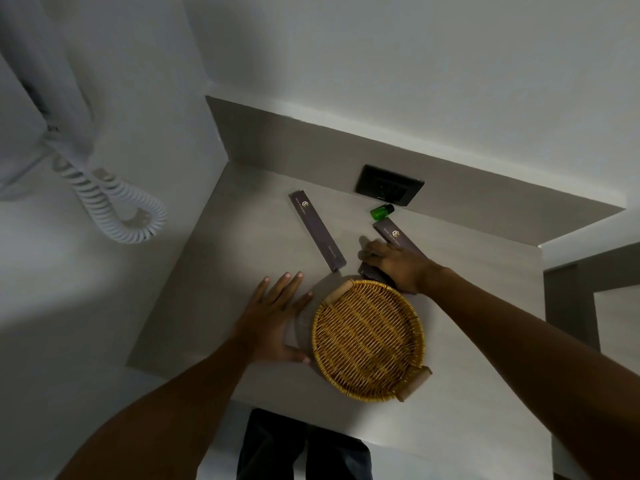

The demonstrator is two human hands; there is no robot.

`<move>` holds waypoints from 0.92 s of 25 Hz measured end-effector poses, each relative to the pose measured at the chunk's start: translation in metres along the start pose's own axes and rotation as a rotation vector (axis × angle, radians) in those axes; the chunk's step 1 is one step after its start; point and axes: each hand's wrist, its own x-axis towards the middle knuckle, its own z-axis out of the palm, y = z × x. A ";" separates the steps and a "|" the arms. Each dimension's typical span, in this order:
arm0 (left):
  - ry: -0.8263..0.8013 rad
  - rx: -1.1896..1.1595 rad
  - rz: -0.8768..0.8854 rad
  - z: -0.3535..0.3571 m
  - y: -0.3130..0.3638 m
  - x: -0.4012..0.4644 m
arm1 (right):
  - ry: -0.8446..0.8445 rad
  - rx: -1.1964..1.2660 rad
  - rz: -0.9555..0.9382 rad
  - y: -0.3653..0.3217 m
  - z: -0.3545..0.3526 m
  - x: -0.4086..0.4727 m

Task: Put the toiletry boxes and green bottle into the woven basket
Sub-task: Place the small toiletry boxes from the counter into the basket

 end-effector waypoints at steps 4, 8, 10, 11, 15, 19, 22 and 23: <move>0.023 -0.015 0.010 0.001 -0.001 -0.001 | -0.023 0.006 0.078 0.012 -0.002 0.005; 0.045 -0.017 0.016 0.001 0.000 -0.001 | 0.047 -0.022 0.062 0.007 -0.004 0.006; 0.056 -0.011 0.024 0.000 0.000 -0.001 | 0.112 0.065 0.093 0.003 -0.011 0.001; 0.061 -0.003 0.027 0.000 0.000 -0.001 | 0.186 0.109 0.135 0.002 -0.015 -0.007; 0.107 -0.014 0.046 0.000 0.001 -0.002 | 0.412 0.252 0.086 -0.020 -0.028 -0.051; 0.171 -0.043 0.059 -0.001 0.002 -0.004 | 0.168 0.233 -0.078 -0.083 0.021 -0.077; 0.207 -0.064 0.044 -0.001 0.003 -0.005 | 0.036 0.226 -0.066 -0.110 0.057 -0.071; 0.211 -0.065 0.042 0.000 0.003 -0.005 | 0.027 0.225 -0.053 -0.114 0.063 -0.070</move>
